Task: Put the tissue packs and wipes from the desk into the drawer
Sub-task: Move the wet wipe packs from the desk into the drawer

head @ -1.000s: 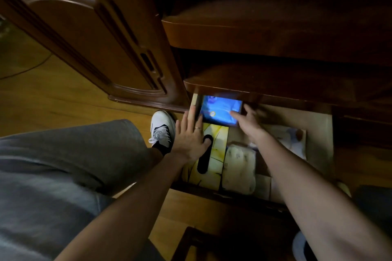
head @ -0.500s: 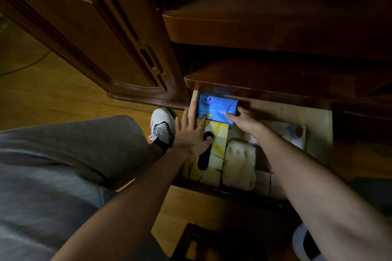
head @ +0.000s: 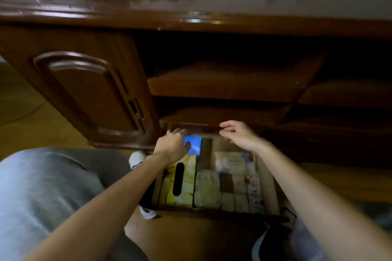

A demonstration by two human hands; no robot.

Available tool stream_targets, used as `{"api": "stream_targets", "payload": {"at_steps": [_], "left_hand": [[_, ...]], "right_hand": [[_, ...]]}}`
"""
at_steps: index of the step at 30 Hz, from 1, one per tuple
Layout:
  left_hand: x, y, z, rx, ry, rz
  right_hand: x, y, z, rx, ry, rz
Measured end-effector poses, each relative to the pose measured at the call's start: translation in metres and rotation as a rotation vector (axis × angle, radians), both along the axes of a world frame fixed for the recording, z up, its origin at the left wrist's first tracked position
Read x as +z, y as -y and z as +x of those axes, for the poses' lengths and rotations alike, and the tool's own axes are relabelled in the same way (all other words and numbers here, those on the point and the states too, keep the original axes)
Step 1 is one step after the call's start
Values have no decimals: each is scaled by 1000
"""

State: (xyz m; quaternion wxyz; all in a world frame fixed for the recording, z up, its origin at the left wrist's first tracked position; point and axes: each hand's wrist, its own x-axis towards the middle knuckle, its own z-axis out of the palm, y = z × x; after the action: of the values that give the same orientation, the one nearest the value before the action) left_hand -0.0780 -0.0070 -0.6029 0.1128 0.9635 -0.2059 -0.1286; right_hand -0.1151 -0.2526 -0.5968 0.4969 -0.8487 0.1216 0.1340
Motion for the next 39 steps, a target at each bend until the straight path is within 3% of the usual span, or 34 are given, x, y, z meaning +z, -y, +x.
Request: {"api": "stream_targets", "payload": {"at_steps": [6,9,11,14,15,20,26,30,39], "left_hand": [[166,34,1,-199,793,-483],[235,50,20,-216,976,-553],[266,62,38,-183,948,-529],[289,78,71,-151,859,-467],[293,84,82,-139,829,-452],[302,118,136,-117,670,-339],[298,177,216,-102,579,-240],[290,207,273,-112,544,-147],[283,247,375,-30,419,-179]], "right_hand": [[180,22,-32,-169,714,-226],[246,37,-19,-279,958,-487],[276,53,-1,-279,890,-682],[288,74,23,-151,537,-849],[285,78,29,-126,500,-926],[294,89,63,-153,661,-1137],[311,118,131,-121,398,-985],[314,135,207,-178,361,-904],[307,169,380,-375,277,-633]]}}
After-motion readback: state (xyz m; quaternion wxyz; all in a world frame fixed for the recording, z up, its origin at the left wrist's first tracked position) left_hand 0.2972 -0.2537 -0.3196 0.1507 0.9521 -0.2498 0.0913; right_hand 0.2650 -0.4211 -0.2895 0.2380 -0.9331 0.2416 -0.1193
